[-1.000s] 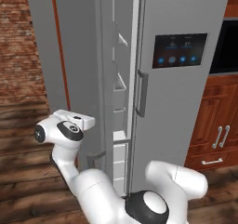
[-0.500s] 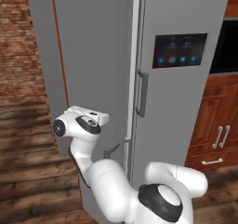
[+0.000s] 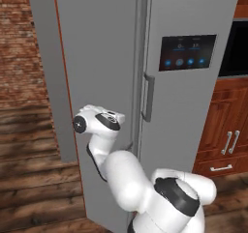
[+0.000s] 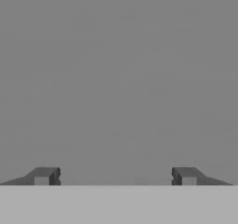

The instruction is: There's a fish in the fridge that needs to be moved to the freezer for freezing. Pick up the fish from the fridge, place it on any shelf in the freezer, and close the fridge and freezer doors when done.

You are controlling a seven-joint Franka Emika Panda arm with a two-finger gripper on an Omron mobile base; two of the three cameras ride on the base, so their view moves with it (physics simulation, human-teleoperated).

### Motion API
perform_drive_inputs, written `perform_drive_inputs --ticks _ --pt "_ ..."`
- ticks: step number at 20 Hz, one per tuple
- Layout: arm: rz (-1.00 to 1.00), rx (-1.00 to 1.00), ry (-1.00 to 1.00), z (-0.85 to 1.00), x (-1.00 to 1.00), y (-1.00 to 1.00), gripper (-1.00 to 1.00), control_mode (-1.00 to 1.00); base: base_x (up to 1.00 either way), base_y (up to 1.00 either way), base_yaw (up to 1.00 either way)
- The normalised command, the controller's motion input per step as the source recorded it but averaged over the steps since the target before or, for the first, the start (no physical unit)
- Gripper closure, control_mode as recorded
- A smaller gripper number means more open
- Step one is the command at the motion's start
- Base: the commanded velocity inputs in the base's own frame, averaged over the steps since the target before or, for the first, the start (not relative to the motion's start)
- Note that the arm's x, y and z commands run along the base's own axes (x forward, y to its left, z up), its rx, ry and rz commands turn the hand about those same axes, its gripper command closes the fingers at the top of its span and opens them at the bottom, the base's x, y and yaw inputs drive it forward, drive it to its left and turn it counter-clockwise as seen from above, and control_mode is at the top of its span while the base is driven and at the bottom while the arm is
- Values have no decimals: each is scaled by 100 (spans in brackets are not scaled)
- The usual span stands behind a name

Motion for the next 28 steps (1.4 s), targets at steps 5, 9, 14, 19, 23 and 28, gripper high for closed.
perform_drive_inputs --ticks 5,9,14,19,23,28 --pt "0 7 0 0 35 -37 -100 -100 0 0 0" --pt "1 8 0 0 43 -37 -100 -100 0 0 0" --pt "2 8 0 0 59 -36 -100 -100 0 0 0" --pt "5 7 0 0 62 -37 -100 -100 0 0 0" --pt "9 6 -3 0 62 -33 -100 -100 0 0 0" --pt "8 6 -3 0 48 -30 -100 -100 0 0 0"
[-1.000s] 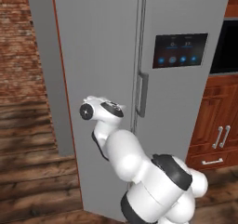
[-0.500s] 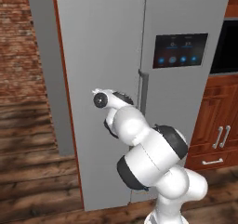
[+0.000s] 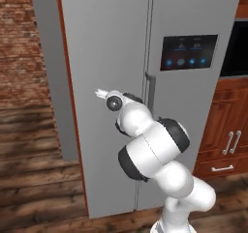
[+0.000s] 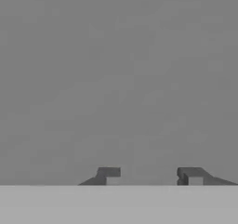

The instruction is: There's a fish in the fridge that needs to be moved to the freezer for freezing. Pick up the fish from the fridge, place it on any shelf in the freezer, and close the fridge and freezer doors when done.

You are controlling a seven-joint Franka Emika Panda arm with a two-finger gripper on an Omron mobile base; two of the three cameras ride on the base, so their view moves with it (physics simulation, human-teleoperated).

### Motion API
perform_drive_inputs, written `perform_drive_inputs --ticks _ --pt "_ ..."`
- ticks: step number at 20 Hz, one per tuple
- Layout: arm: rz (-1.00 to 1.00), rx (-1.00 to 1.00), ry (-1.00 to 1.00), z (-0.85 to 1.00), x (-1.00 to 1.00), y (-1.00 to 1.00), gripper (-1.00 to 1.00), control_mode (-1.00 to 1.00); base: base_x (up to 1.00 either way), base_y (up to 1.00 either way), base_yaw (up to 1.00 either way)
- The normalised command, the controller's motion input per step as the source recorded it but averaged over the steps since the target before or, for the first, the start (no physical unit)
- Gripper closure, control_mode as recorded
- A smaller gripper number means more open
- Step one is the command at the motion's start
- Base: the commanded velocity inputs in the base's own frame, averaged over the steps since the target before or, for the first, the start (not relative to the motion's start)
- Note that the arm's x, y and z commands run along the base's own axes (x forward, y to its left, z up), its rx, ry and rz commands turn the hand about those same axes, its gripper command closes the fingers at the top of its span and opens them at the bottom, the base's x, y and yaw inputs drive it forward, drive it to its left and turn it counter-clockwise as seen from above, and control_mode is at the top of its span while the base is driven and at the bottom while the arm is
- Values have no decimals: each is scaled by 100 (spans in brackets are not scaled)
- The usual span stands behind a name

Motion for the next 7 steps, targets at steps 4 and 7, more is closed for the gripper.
perform_drive_inputs --ticks 4,7 --pt "5 4 -1 0 23 -20 -100 -100 0 0 0" --pt "0 3 0 4 9 -12 -100 -100 0 0 0"
